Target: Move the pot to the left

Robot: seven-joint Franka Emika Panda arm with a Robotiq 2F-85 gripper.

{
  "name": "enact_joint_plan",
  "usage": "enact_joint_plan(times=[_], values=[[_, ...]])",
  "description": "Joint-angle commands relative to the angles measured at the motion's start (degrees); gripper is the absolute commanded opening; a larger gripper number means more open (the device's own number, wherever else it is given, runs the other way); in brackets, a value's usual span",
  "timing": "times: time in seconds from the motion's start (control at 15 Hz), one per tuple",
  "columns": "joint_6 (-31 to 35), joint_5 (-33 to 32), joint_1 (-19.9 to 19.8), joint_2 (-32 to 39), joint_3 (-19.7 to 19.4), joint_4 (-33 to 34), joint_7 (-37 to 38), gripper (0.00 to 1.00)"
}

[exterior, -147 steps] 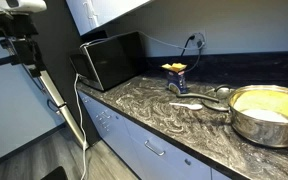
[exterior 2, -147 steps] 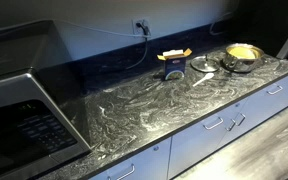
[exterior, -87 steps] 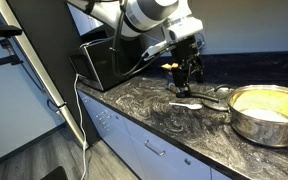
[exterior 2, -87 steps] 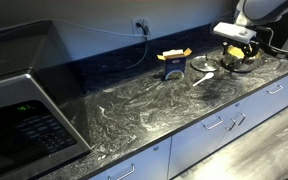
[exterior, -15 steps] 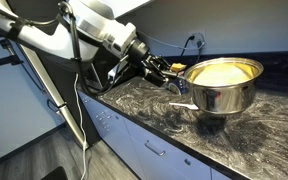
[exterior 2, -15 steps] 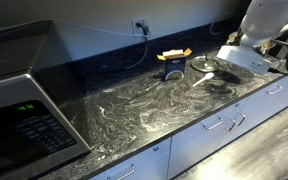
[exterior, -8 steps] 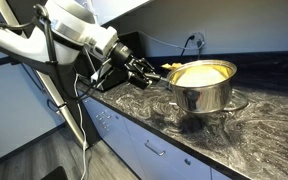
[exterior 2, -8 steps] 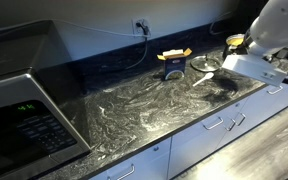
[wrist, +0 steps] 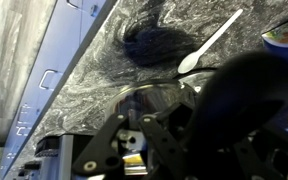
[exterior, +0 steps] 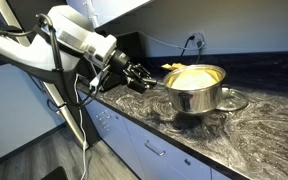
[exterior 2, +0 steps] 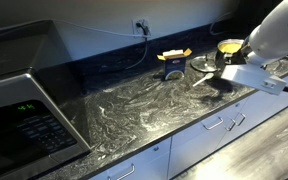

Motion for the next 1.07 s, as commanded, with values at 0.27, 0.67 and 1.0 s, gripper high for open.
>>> enact_joint_plan(times=[0.27,0.67,1.0], values=[[5.48,-5.43,1.57,-8.26,1.44,-5.12,-3.81,0.02],[13.02,-5.62,4.3,-11.55,1.9,-9.2,-14.4,0.02],[21.01,-4.85,6.88,-11.49,1.58,-11.07,-24.1,0.02]])
